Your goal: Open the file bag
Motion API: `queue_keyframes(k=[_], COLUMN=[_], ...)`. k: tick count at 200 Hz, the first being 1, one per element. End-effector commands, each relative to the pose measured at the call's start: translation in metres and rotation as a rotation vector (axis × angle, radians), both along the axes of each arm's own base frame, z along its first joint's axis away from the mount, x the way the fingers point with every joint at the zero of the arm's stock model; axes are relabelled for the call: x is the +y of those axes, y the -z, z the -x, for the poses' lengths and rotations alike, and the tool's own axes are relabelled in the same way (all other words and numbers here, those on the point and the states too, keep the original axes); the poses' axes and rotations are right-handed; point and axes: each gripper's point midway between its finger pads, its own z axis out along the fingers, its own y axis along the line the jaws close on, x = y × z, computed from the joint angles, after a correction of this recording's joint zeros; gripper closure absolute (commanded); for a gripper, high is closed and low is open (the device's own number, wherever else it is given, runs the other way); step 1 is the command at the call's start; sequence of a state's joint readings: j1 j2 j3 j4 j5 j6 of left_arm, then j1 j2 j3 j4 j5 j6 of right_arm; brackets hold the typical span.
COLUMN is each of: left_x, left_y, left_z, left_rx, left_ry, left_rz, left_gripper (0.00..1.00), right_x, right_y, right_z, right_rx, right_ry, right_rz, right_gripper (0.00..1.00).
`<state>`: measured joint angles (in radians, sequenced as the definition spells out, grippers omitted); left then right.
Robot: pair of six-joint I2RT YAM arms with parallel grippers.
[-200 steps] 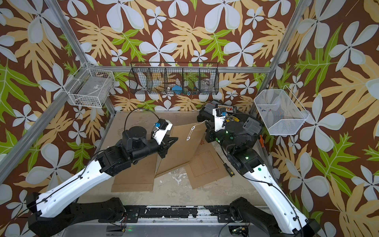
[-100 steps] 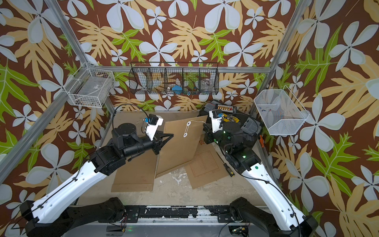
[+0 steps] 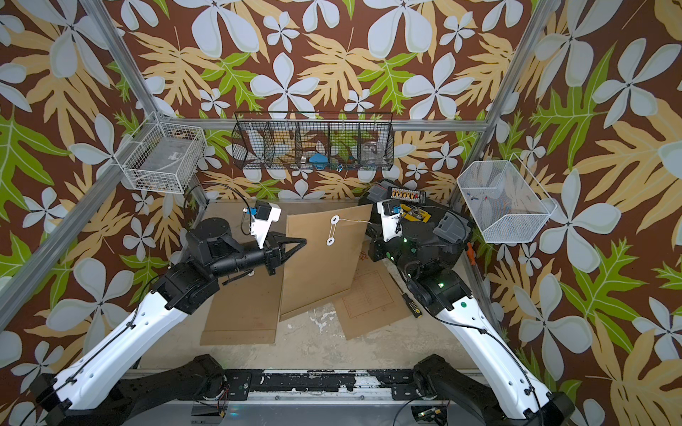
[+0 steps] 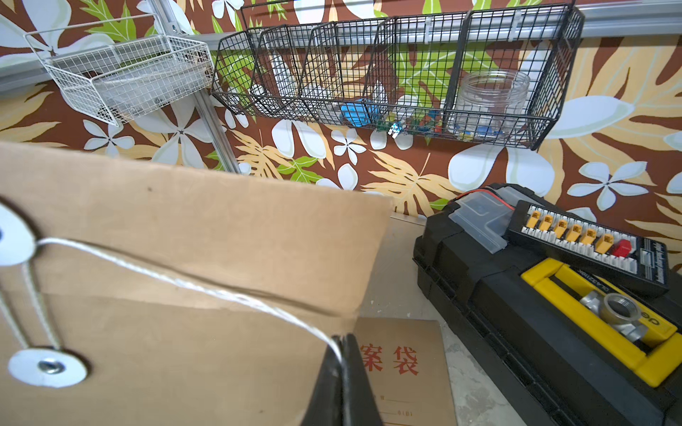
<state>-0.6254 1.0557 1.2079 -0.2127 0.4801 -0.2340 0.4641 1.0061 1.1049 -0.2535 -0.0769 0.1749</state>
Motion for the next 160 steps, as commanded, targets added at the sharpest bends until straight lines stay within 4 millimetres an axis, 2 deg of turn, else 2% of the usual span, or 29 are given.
queue_keyframes(k=[1, 67, 112, 160], left_x=[0.003, 0.017, 0.026, 0.034], left_y=[-0.017, -0.029, -0.049, -0.060], left_z=[0.005, 0.003, -0.001, -0.010], left_rx=[-0.035, -0.033, -0.028, -0.016], left_ry=[0.035, 0.033, 0.059, 0.080], left_rz=[0.062, 0.124, 0.224, 0.302], left_gripper=[1.00, 1.00, 1.00, 1.00], right_x=[0.002, 0.015, 0.026, 0.039], right_y=[-0.005, 0.003, 0.004, 0.010], right_z=[0.000, 0.004, 0.008, 0.011], right_rx=[-0.030, -0.012, -0.001, 0.015], right_ry=[-0.018, -0.097, -0.164, -0.243], right_rz=[0.006, 0.007, -0.006, -0.004], right_gripper=[1.00, 1.00, 1.00, 1.00])
